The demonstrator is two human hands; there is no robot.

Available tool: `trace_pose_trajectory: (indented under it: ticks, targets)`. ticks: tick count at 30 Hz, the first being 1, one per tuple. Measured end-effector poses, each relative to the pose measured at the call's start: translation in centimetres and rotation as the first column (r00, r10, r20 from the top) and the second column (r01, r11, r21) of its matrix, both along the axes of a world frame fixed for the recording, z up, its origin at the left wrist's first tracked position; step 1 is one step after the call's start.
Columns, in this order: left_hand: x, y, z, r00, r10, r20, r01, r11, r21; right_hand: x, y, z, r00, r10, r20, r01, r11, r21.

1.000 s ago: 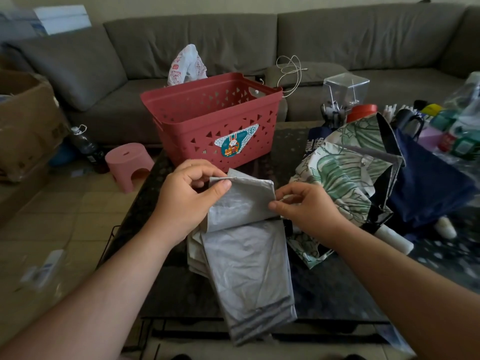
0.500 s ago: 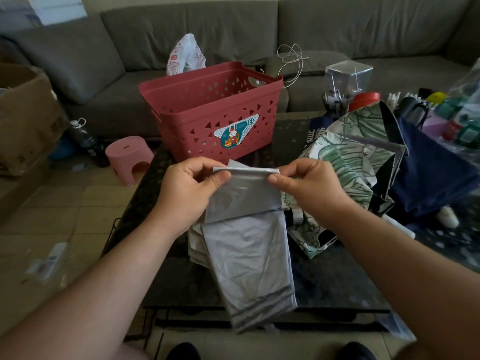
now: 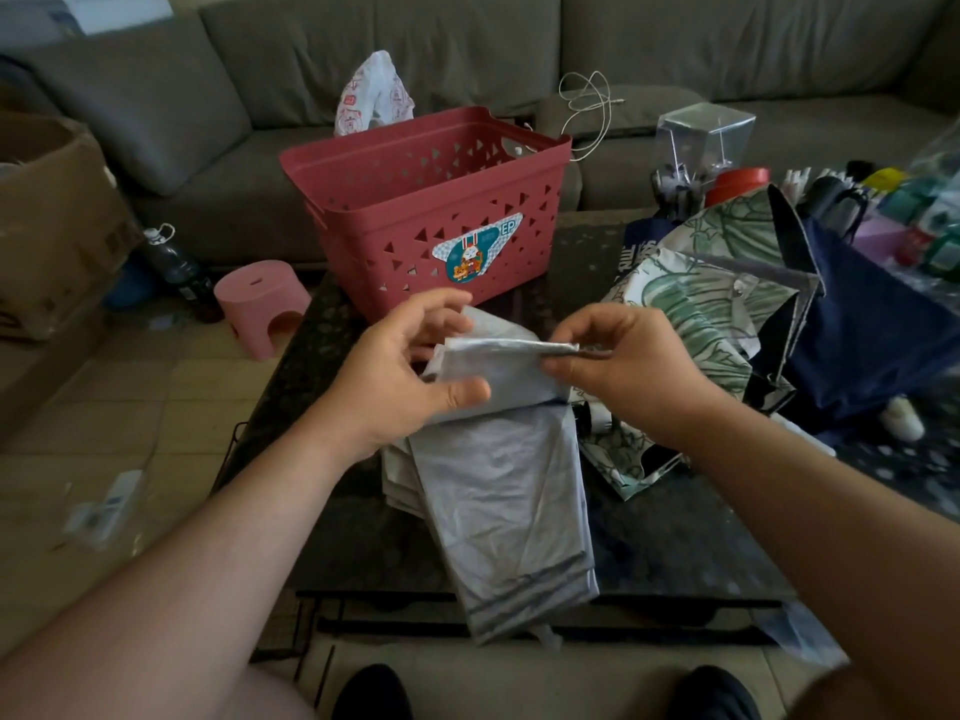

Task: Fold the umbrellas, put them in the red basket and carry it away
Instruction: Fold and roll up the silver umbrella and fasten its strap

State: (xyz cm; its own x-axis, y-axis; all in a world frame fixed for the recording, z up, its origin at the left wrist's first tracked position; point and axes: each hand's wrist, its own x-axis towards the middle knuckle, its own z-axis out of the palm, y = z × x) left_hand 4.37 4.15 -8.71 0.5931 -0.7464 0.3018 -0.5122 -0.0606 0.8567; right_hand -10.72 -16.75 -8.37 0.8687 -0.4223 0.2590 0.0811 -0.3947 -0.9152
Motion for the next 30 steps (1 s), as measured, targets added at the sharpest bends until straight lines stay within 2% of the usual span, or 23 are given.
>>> trace_pose_trajectory:
  ticks: [2, 4, 9, 13, 16, 18, 21, 23, 25, 27, 28, 30]
  targets:
    - [0.2, 0.6, -0.6, 0.991, -0.057, 0.117, 0.035, 0.983, 0.179, -0.5, 0.0, 0.1, 0.999, 0.053, 0.003, -0.053, 0.999, 0.009]
    - [0.3, 0.9, -1.5, 0.96, -0.111, 0.256, 0.037, 0.96, 0.277, -1.3, 0.0, 0.3, 0.989, 0.141, -0.048, -0.142, 0.989, -0.028]
    - [0.6, 2.0, -3.4, 0.836, -0.24, 0.493, 0.064, 0.936, 0.346, -3.1, 0.7, -0.2, 0.899, 0.342, -0.272, -0.403, 0.89, -0.212]
    - [1.0, 2.8, -4.9, 0.761, -0.252, 0.598, 0.002, 0.923, 0.385, -4.0, 1.4, -1.7, 0.81, 0.364, -0.459, -0.546, 0.753, -0.367]
    - [1.0, 3.1, -5.3, 0.704, -0.256, 0.662, -0.04, 0.917, 0.397, -4.3, 2.1, -2.8, 0.752, 0.374, -0.542, -0.626, 0.662, -0.412]
    - [0.7, 3.1, -5.2, 0.7, -0.285, 0.655, -0.059, 0.89, 0.451, -4.3, 2.4, -3.1, 0.722, 0.356, -0.593, -0.656, 0.625, -0.424]
    - [-0.1, 2.8, -4.4, 0.712, -0.378, 0.591, -0.091, 0.786, 0.612, -4.5, 2.8, -3.2, 0.67, 0.319, -0.67, -0.691, 0.598, -0.407]
    - [-0.9, 2.3, -3.7, 0.696, -0.412, 0.587, -0.131, 0.731, 0.669, -4.6, 2.9, -3.3, 0.667, 0.316, -0.674, -0.69, 0.603, -0.4]
    - [-2.0, 1.9, -3.3, 0.702, -0.374, 0.606, -0.127, 0.771, 0.624, -4.4, 3.0, -3.7, 0.686, 0.301, -0.662, -0.673, 0.607, -0.422]
    - [-3.4, 1.6, -3.4, 0.767, -0.361, 0.53, -0.038, 0.799, 0.6, -4.0, 3.2, -3.9, 0.71, 0.274, -0.649, -0.658, 0.585, -0.474]
    - [-3.8, 1.4, -3.6, 0.794, -0.389, 0.467, 0.018, 0.784, 0.621, -3.8, 3.3, -4.2, 0.736, 0.26, -0.625, -0.639, 0.571, -0.515]
    - [-4.6, 1.1, -4.1, 0.81, -0.469, 0.351, 0.09, 0.692, 0.716, -3.5, 3.4, -4.7, 0.833, 0.235, -0.501, -0.538, 0.553, -0.636]
